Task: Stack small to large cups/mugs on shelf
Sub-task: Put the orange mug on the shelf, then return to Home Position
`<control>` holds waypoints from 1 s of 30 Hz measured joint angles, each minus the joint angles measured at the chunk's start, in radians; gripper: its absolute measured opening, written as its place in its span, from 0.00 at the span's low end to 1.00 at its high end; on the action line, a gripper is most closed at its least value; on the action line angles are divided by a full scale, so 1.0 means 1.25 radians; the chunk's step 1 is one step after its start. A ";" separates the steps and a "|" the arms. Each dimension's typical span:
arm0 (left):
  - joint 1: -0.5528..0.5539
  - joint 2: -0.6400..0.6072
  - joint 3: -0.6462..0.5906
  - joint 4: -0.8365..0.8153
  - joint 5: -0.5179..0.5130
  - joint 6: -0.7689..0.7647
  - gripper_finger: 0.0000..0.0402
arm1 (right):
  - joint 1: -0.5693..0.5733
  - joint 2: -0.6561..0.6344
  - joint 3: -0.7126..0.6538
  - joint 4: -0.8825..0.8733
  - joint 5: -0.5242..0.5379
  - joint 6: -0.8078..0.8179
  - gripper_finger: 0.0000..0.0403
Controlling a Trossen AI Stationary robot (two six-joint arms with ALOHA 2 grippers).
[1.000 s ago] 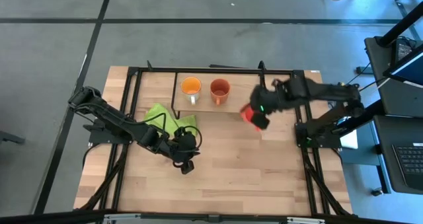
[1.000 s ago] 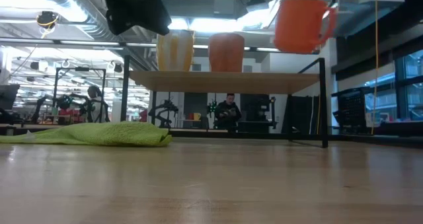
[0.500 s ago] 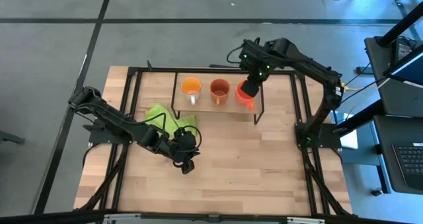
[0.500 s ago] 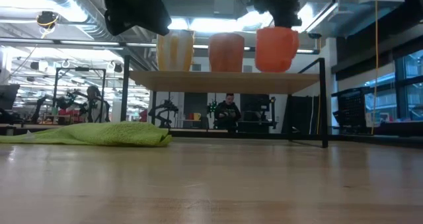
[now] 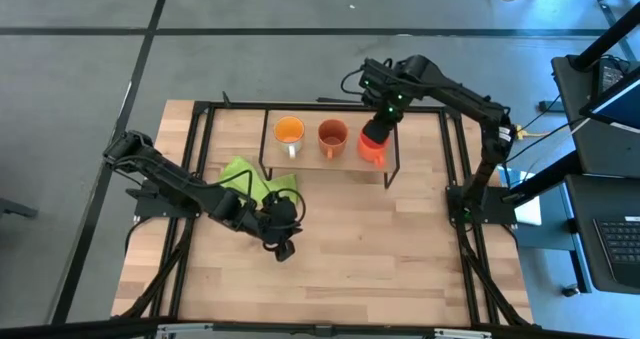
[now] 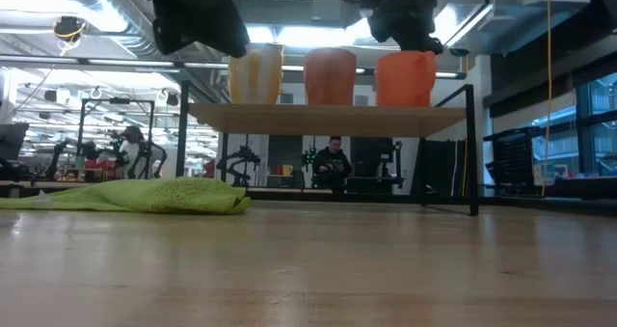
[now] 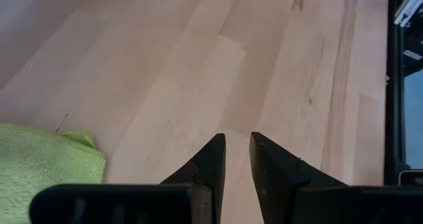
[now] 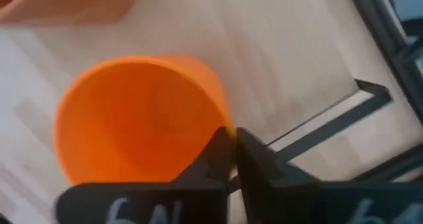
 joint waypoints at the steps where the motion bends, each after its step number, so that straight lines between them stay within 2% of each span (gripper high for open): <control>1: 0.003 0.000 0.000 0.000 0.000 0.003 0.16 | -0.004 0.000 0.000 0.000 -0.009 0.020 0.04; 16: 0.012 0.000 0.000 0.001 0.000 0.037 0.16 | -0.005 -0.002 -0.001 0.000 -0.014 0.138 0.04; 22: 0.012 0.000 0.000 0.001 0.000 0.043 0.16 | 0.009 -0.002 0.003 -0.001 -0.023 0.140 0.05; 25: 0.012 0.000 0.000 0.001 0.000 0.052 0.16 | 0.015 -0.002 0.026 0.005 -0.009 0.139 0.10; 30: 0.012 0.000 0.000 0.001 0.007 0.064 0.16 | 0.017 -0.002 0.097 0.002 0.016 0.141 0.24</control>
